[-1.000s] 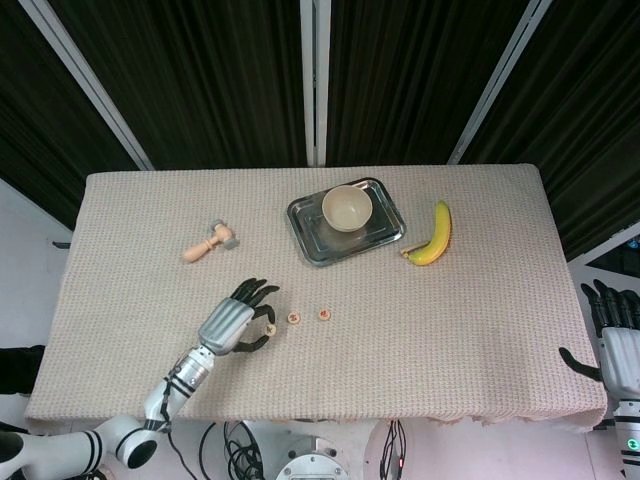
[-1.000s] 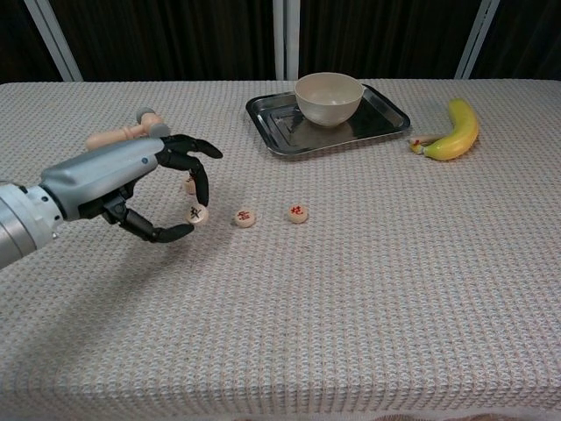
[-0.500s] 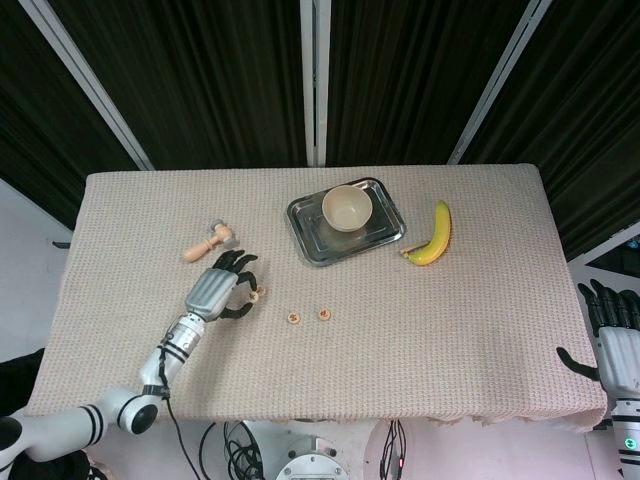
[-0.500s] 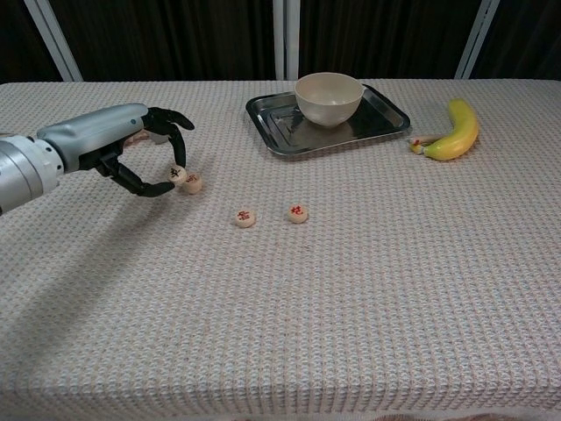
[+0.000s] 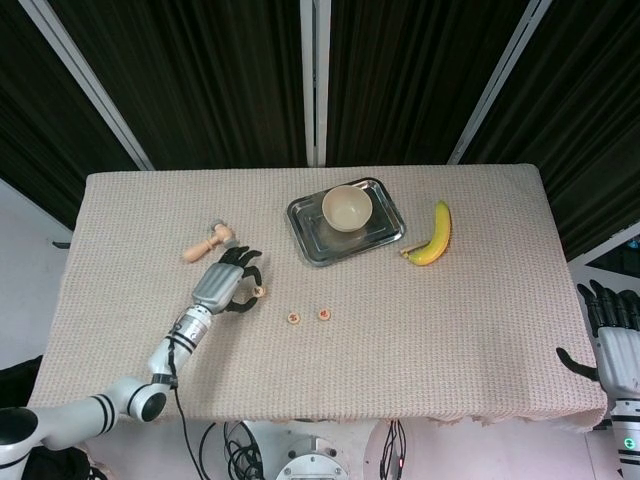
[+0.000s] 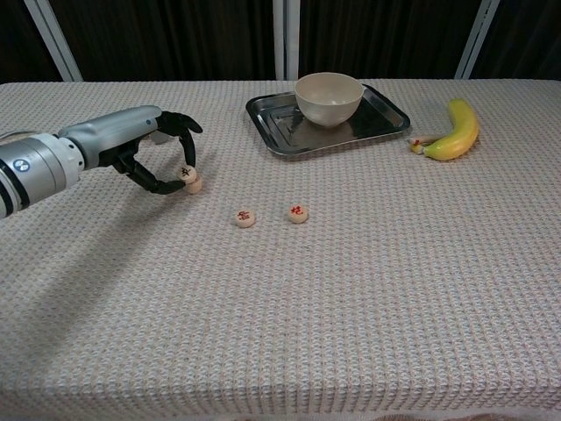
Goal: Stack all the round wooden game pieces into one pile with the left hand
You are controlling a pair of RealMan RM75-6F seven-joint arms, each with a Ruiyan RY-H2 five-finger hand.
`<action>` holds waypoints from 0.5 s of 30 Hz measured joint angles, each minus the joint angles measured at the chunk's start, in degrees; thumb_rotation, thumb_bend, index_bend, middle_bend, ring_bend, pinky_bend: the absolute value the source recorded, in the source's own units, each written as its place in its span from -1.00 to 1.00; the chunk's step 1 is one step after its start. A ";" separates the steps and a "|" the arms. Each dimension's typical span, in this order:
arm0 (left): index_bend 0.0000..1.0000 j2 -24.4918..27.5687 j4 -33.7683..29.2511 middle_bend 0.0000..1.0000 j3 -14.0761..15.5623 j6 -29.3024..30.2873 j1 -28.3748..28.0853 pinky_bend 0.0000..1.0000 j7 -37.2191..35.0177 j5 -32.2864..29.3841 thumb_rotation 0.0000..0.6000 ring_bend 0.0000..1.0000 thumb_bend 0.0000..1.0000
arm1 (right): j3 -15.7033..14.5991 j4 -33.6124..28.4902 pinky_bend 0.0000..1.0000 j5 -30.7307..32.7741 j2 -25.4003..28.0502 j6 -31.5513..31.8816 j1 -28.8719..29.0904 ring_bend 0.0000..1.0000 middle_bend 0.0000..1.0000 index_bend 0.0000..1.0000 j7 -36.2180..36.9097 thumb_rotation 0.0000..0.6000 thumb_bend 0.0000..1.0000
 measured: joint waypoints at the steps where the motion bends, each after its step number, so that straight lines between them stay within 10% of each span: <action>1: -0.06 0.01 0.10 -0.79 0.00 -0.08 -0.09 -1.00 0.04 -0.05 1.00 -1.00 -0.27 | 0.01 0.03 -1.00 0.07 0.00 0.00 -0.02 -1.00 -1.00 -1.00 0.06 1.00 -0.75; 15: -0.10 -0.88 1.61 -0.79 0.33 -0.58 -0.80 -1.00 -0.68 -0.34 1.00 -1.00 -0.27 | 0.09 0.78 -1.00 0.31 -0.39 0.28 -0.26 -1.00 -1.00 -1.00 0.33 1.00 -0.74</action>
